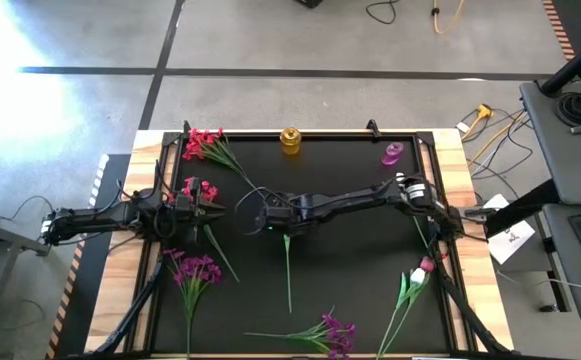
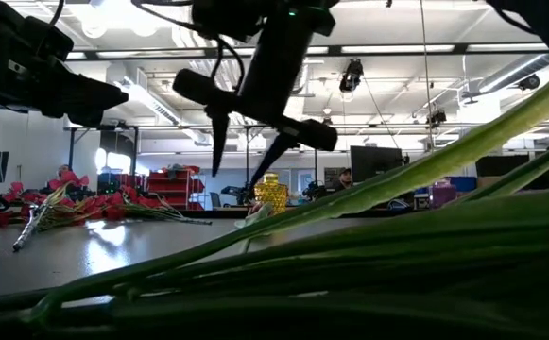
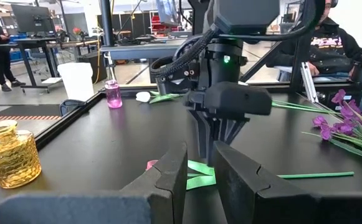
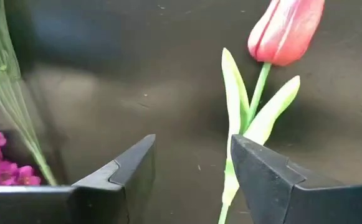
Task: Sort flowers into vase by color
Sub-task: Put the left pink tulip into the yellow flower vase
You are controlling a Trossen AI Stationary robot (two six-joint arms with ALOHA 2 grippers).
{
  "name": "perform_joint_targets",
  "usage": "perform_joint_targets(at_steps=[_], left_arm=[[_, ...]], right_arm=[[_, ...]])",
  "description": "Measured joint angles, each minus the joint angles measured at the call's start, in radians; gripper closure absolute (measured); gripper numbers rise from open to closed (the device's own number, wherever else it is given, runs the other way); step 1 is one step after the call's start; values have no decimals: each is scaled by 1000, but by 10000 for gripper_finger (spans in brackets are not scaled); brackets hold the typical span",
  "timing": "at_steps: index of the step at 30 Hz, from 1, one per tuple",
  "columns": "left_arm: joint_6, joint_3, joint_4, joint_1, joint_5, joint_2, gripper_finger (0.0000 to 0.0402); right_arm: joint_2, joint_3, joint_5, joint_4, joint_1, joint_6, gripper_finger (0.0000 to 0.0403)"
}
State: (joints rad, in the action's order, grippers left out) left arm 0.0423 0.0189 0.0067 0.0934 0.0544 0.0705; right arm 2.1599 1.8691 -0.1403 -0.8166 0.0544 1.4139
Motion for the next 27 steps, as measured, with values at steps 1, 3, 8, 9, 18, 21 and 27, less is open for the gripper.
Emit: perform_joint_targets(at_steps=[1, 3, 8, 9, 18, 21, 27], left_arm=[[0, 0, 0, 0, 0, 0, 338], [0, 0, 0, 0, 0, 0, 338], [0, 0, 0, 0, 0, 0, 338], [0, 0, 0, 0, 0, 0, 338], [0, 0, 0, 0, 0, 0, 338], [0, 0, 0, 0, 0, 0, 338], [0, 0, 0, 0, 0, 0, 338]], right_arm=[[16, 26, -6, -37, 0, 0, 208], [51, 75, -27, -129, 0, 8, 213], [135, 166, -60, -195, 0, 11, 229], [151, 181, -51, -195, -1, 11, 233], [229, 256, -24, -230, -3, 71, 274], [229, 256, -23, -235, -6, 69, 293], [207, 276, -63, -265, -7, 51, 318]])
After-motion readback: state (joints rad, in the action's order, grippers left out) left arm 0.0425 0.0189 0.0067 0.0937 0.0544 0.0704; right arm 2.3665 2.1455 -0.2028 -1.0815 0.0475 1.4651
